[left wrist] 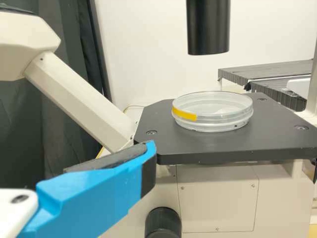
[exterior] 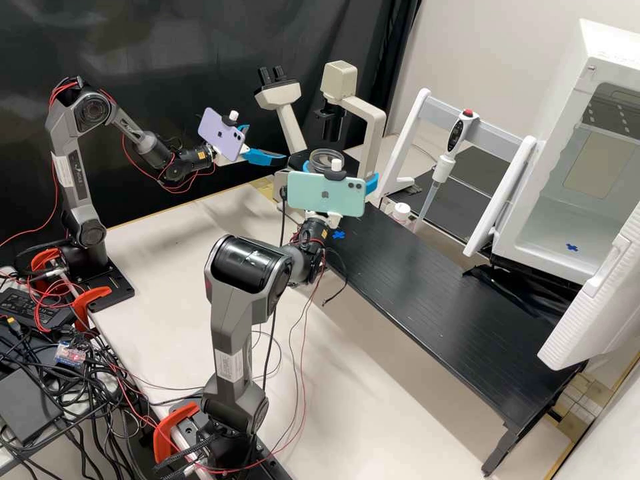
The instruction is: Move the petri dish to the bench
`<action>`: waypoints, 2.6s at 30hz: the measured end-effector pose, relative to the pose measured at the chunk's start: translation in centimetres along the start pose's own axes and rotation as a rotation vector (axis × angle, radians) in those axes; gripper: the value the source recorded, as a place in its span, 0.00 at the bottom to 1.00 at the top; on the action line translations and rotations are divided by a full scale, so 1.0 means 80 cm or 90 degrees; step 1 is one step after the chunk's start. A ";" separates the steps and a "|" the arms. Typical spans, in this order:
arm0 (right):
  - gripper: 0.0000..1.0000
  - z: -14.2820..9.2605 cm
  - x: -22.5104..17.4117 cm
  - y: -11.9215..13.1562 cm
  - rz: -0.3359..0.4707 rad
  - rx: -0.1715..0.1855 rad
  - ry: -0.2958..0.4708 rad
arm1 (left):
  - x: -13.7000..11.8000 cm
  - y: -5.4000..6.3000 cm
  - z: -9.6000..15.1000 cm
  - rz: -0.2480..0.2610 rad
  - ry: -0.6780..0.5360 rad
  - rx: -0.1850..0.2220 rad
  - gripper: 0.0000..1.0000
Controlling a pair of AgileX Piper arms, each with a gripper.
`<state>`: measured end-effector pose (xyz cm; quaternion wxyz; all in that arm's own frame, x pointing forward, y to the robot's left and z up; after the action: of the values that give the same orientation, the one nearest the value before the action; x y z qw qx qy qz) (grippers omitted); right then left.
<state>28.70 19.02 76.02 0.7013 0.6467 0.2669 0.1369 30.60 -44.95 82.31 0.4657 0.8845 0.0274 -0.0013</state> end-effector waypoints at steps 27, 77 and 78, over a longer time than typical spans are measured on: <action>1.00 -0.035 0.139 -0.071 -0.123 -0.013 0.011 | 0.000 0.000 0.000 0.000 0.000 0.000 1.00; 1.00 0.019 0.240 -0.127 -0.185 0.039 -0.158 | 0.000 0.000 0.000 0.000 0.000 0.000 1.00; 1.00 0.020 0.240 -0.129 -0.183 0.045 -0.163 | 0.000 0.000 0.000 0.000 0.000 0.000 1.00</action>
<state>43.76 26.69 62.17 0.7184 0.6385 0.2701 -0.0575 30.60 -44.95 82.31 0.4657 0.8845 0.0274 -0.0013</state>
